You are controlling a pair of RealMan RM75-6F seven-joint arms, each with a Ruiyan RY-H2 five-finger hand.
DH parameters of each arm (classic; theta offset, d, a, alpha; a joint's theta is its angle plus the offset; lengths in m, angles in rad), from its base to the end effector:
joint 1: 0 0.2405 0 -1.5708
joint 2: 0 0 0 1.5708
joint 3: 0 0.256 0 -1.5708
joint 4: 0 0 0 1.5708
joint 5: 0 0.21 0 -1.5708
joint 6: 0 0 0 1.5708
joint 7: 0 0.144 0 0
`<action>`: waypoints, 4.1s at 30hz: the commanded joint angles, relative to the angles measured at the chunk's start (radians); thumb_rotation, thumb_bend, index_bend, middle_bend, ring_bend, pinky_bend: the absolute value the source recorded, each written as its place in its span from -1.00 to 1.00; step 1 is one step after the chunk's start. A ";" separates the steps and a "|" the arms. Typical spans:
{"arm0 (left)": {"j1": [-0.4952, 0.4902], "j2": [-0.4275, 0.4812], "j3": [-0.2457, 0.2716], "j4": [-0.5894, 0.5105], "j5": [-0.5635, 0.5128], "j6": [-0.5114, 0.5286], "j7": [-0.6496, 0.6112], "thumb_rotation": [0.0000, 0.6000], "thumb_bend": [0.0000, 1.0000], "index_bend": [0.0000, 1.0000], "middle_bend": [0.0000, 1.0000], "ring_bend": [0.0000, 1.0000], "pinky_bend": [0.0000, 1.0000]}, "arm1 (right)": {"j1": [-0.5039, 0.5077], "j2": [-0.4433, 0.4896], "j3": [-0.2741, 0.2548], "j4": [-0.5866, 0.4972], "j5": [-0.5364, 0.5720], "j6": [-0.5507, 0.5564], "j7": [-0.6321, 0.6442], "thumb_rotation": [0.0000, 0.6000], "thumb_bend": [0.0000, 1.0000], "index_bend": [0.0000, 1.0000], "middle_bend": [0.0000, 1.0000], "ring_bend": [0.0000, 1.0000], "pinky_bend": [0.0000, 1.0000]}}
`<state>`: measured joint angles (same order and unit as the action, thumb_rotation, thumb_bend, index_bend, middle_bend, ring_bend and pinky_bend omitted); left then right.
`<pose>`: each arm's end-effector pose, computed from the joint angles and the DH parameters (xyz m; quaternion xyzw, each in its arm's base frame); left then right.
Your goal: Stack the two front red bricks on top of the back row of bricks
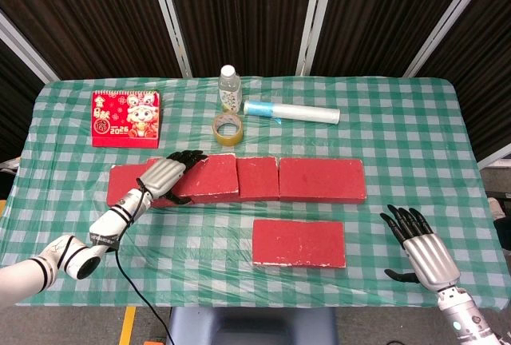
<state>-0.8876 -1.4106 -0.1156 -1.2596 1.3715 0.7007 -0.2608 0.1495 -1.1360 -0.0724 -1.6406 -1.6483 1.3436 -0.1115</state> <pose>-0.1635 0.3987 0.0169 -0.7753 -0.4150 -0.3461 0.3270 -0.2909 -0.1673 0.1094 0.7126 -0.3774 0.3317 0.4896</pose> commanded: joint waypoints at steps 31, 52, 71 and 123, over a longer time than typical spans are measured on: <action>0.514 0.094 0.222 -0.137 0.132 0.662 0.237 1.00 -0.53 -1.00 -1.00 -1.00 -0.94 | 0.159 -0.126 0.033 -0.046 0.030 -0.241 0.047 1.00 -0.89 -1.00 -1.00 -1.00 -1.00; 0.556 0.061 0.210 -0.023 0.195 0.642 0.121 1.00 -0.51 -1.00 -1.00 -1.00 -0.95 | 0.324 -0.291 0.122 -0.129 0.459 -0.467 -0.346 0.96 -0.88 -1.00 -1.00 -1.00 -0.99; 0.557 0.077 0.193 -0.018 0.211 0.609 0.066 1.00 -0.50 -1.00 -1.00 -1.00 -0.95 | 0.370 -0.386 0.122 -0.120 0.594 -0.354 -0.468 1.00 -0.66 -0.03 -0.30 -0.53 -0.13; 0.599 0.034 0.107 -0.017 0.110 0.595 0.287 1.00 -0.49 -1.00 -1.00 -1.00 -0.95 | 0.789 -0.233 0.279 0.412 0.271 -0.790 0.308 1.00 -0.63 0.07 -0.17 -0.33 -0.02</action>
<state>-0.2895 -1.3764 -0.0087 -1.2773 1.4817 1.2956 0.0243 0.9363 -1.3660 0.2088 -1.2310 -1.3792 0.5505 0.1986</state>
